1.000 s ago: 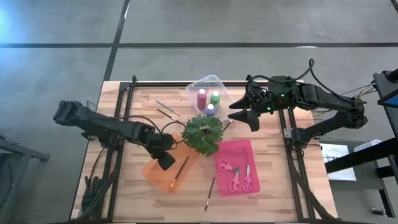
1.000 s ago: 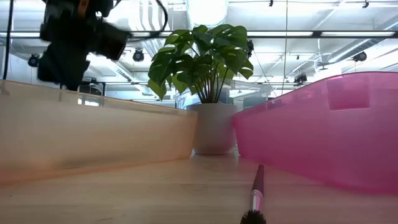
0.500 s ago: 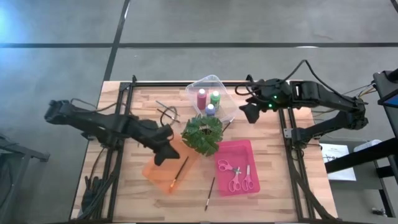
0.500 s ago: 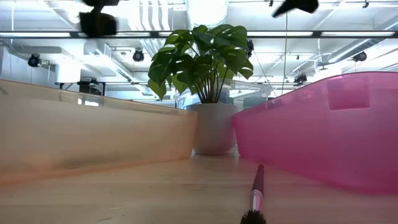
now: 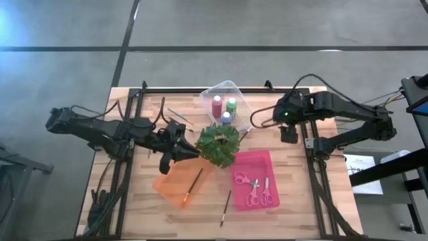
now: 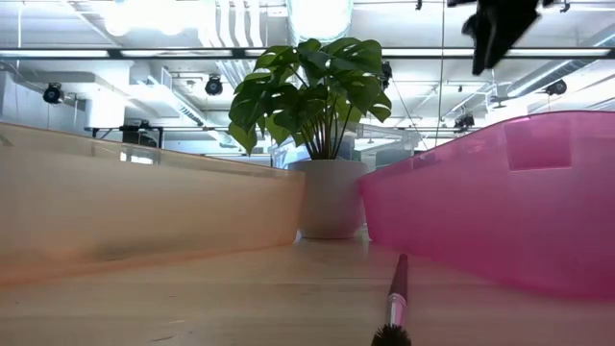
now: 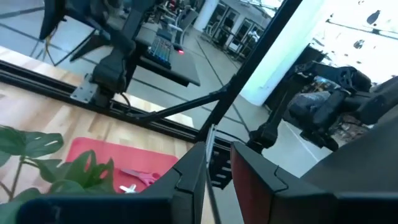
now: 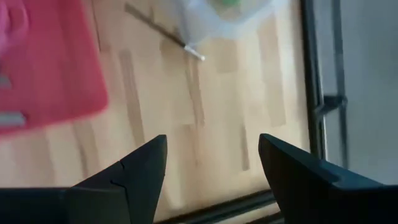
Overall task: Pick & Place Paint Supplies
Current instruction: Put the white eyeshadow brush into the orange bin
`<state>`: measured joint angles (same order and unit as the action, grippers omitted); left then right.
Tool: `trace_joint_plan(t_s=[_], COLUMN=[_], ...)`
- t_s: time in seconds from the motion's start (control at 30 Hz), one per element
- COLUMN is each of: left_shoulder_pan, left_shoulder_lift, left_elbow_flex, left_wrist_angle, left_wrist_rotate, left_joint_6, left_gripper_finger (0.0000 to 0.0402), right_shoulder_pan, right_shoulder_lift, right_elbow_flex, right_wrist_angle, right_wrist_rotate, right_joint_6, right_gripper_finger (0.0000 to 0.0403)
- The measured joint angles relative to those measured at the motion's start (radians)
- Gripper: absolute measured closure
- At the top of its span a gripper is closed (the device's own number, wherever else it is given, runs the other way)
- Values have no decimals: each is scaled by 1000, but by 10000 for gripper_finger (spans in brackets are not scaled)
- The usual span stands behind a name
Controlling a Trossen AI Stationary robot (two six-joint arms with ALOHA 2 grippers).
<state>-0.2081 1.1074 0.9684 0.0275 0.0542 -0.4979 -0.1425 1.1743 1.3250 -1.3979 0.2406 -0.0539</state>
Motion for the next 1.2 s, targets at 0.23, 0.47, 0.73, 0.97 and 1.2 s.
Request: trace_joint_plan(t_s=[0.23, 0.47, 0.73, 0.97, 1.2], left_shoulder_pan=[0, 0, 0, 0, 0], left_shoulder_lift=[1, 1, 1, 1, 1], left_elbow_flex=[-6, -5, 0, 2, 2], left_wrist_angle=[-7, -1, -1, 3, 4], left_wrist_rotate=[-7, -14, -14, -14, -36], left_joint_6=[3, -54, -60, -88, -143], left_gripper_finger=[317, 317, 317, 317, 317], right_shoulder_pan=[-35, -180, -294, -293, -308], right_shoulder_lift=[-98, -299, -378, -323, -214], right_elbow_flex=[-324, -601, -814, -935, -1025], right_wrist_angle=[422, 776, 955, 1098, 1374], right_wrist_rotate=[-70, -175, -265, -208, -246], right_joint_6=[-63, 436, 1218, 1937, 2155], right_gripper_finger=[154, 154, 154, 154, 154])
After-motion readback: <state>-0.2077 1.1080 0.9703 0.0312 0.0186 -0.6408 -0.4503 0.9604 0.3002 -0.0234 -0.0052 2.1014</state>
